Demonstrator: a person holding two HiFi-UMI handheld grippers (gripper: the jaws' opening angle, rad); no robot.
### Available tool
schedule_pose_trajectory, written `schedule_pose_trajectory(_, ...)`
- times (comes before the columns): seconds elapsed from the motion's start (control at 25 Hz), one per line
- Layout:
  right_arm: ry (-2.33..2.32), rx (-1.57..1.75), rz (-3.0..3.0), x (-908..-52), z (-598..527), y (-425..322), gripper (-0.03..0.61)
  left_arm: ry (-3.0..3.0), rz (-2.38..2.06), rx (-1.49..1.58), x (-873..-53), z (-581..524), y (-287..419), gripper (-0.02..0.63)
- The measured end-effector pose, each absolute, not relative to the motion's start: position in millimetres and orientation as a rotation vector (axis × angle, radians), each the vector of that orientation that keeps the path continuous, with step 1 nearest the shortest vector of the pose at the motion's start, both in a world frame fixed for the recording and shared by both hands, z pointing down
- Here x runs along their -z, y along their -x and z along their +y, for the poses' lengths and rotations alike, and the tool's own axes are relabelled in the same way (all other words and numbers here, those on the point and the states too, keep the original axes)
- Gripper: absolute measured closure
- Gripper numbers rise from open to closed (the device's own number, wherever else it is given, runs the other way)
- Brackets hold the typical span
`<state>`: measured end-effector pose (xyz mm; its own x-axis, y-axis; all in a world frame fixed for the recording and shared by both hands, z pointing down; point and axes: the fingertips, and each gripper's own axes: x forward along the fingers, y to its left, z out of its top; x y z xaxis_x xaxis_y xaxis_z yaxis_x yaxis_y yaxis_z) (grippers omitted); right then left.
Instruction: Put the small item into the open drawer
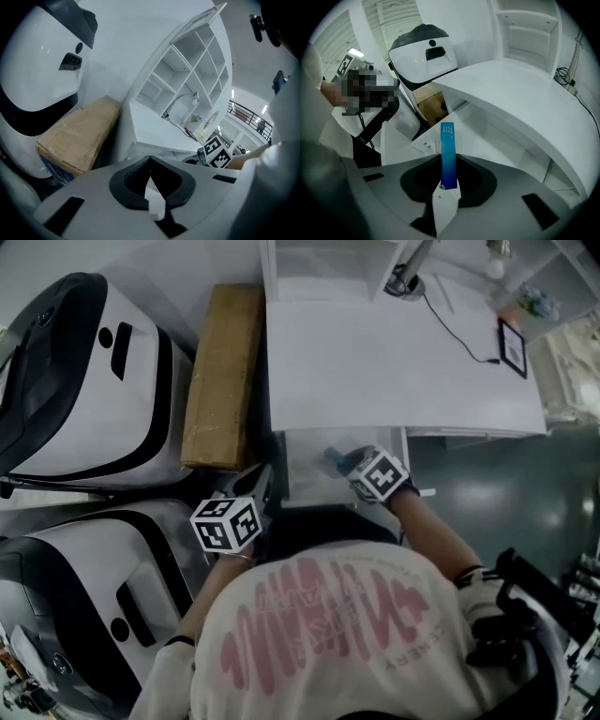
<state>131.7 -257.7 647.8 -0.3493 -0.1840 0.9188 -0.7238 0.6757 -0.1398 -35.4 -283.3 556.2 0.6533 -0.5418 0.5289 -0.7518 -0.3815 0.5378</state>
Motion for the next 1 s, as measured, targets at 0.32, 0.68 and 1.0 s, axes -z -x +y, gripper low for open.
schedule_pose_trajectory(0.32, -0.675, -0.672, -1.835, -664, -251, -142, 0.488, -2.067, -1.012, -0.352, -560, -284, 34, 0.583)
schedule_pose_trajectory(0.68, -0.623, -0.734, -1.783, -676, -248, -150, 0.485, -2.053, -1.022, -0.358, -565, -284, 31, 0.583)
schedule_pose_trajectory(1.0, -0.527, -0.723, -1.712, -685, -241, -158, 0.48, -2.038, -1.05, -0.36, -566, -286, 35, 0.583)
